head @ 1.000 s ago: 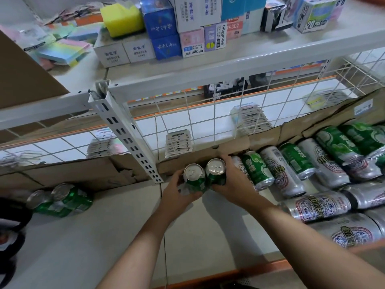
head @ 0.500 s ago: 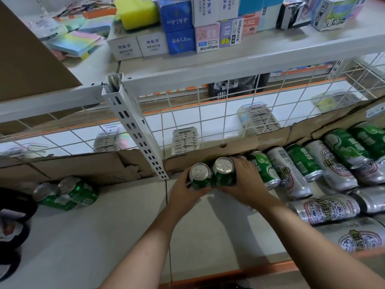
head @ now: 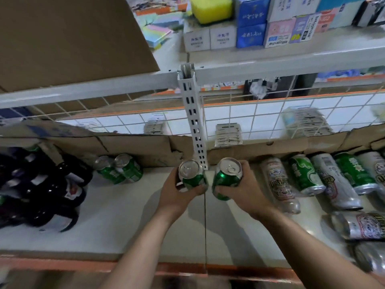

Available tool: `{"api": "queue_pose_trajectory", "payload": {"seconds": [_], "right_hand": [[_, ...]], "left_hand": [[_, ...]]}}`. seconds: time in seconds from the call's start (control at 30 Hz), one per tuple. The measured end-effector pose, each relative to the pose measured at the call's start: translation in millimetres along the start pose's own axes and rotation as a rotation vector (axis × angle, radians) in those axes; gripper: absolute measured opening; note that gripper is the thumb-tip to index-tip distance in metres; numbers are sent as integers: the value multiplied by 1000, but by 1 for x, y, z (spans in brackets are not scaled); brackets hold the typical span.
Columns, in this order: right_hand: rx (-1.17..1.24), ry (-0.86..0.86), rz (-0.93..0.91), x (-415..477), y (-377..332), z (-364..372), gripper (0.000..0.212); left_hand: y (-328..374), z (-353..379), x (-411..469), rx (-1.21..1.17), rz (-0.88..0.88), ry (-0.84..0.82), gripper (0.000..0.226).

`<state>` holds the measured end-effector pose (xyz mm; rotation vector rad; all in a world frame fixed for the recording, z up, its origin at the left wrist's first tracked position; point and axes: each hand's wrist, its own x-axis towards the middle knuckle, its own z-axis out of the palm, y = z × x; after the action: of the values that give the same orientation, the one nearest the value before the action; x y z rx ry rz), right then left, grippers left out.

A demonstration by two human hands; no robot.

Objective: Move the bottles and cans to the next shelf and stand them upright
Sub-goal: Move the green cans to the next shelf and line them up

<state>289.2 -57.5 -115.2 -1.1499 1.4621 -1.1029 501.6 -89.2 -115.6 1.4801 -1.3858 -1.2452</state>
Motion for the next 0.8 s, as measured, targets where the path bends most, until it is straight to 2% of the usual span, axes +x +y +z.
{"api": "queue_pose_trajectory", "payload": {"seconds": [0.13, 0.33, 0.47, 0.67, 0.8], "right_hand": [[-25, -27, 2, -6, 0, 80, 64], [-50, 49, 0, -17, 0, 221, 60], [-63, 53, 9, -20, -5, 294, 64], [-153, 111, 30, -24, -5, 339, 60], [-355, 126, 68, -30, 6, 333, 75]], "left_hand": [[-25, -72, -9, 66, 0, 3, 64], [-82, -209, -15, 105, 8, -9, 69], [-113, -277, -12, 132, -11, 26, 64], [-139, -302, 3, 99, -7, 13, 56], [-148, -297, 1, 76, 32, -53, 65]]}}
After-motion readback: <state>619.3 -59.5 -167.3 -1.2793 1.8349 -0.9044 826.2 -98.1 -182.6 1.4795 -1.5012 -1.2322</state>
